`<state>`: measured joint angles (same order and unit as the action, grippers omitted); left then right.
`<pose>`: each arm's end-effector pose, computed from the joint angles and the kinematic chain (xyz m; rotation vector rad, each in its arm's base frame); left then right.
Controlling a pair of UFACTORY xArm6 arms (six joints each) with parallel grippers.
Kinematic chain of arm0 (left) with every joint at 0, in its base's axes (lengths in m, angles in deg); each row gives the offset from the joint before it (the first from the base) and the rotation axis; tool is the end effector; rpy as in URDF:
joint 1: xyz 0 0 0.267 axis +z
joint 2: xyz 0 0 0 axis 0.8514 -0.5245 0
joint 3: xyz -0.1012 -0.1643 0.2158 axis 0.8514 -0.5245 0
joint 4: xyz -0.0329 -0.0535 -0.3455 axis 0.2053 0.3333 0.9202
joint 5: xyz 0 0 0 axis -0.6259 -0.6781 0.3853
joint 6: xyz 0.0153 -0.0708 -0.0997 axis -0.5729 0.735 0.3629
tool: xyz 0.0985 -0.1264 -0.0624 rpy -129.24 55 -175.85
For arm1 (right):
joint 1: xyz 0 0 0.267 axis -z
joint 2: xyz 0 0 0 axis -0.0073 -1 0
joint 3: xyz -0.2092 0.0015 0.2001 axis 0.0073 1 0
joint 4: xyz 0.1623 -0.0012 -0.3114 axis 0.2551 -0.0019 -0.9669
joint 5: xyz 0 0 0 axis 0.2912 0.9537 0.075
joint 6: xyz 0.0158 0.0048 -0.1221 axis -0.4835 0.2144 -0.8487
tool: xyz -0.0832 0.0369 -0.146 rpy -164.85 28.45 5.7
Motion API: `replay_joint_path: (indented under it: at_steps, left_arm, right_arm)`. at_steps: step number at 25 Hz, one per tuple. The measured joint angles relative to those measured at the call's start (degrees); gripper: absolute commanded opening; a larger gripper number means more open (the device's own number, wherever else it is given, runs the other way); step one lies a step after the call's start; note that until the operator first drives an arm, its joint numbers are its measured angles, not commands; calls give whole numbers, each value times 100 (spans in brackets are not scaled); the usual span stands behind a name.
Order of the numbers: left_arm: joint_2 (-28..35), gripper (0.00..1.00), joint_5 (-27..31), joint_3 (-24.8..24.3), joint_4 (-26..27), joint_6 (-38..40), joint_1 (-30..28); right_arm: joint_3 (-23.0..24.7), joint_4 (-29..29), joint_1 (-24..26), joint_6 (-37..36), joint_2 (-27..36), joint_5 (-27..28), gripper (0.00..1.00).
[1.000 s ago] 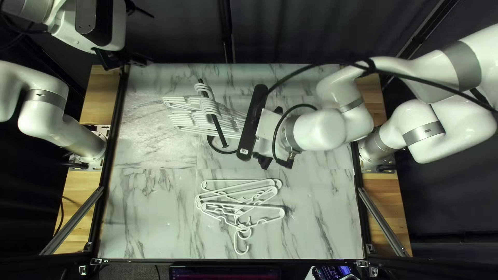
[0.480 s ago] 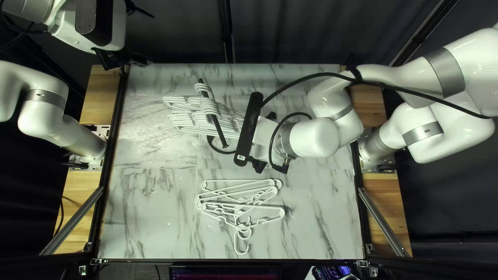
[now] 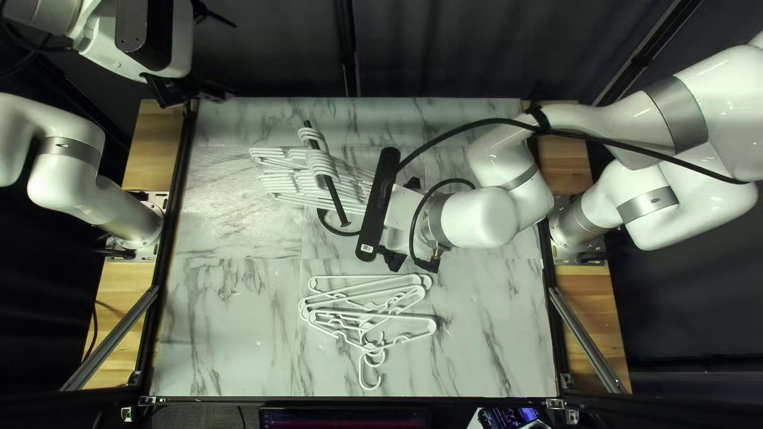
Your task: Remove hangers from rack and place onto table
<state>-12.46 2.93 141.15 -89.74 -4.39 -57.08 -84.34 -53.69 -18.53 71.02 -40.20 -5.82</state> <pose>0.3969 0.0457 0.5330 -2.7799 -0.0030 -1.0130 0.4713 0.0821 0.2339 2.8171 -0.2645 0.7852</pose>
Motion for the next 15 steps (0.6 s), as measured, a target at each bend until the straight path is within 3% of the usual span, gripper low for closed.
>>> replay_joint_path:
  at_steps: [15]
  left_arm:
    - [0,100,0,0,0,0,0]
  right_arm:
    - [-111,39,-77,13,-5,178,100]
